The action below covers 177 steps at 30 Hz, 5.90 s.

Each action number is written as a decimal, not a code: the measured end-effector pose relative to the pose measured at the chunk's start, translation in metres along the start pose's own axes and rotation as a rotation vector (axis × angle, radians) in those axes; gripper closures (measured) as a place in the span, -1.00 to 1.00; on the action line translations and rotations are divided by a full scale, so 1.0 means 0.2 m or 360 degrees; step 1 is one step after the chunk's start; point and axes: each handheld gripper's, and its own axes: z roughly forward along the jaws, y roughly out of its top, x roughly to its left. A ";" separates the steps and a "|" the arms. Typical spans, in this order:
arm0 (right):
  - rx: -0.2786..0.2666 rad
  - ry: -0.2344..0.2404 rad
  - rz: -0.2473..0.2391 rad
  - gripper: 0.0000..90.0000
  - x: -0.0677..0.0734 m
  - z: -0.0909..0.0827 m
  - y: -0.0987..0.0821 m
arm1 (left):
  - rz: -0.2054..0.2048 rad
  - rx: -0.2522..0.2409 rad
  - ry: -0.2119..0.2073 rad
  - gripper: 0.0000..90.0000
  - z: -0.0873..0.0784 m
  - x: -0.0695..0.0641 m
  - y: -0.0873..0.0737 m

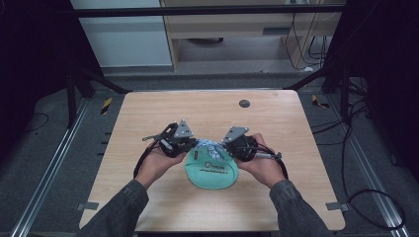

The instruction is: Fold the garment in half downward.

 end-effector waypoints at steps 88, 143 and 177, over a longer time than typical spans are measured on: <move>0.0046 0.0206 -0.0023 0.97 0.26 0.00 -0.22 | -0.0028 0.0039 -0.0190 0.90 0.02 -0.25 -0.31; 0.0135 0.0333 -0.0033 1.00 0.45 0.02 -0.37 | -0.0050 0.0065 -0.0249 0.93 0.04 -0.35 -0.47; 0.0065 0.0367 0.0069 0.14 0.44 -0.04 -0.43 | -0.0159 -0.0009 -0.0229 0.04 -0.05 -0.42 -0.54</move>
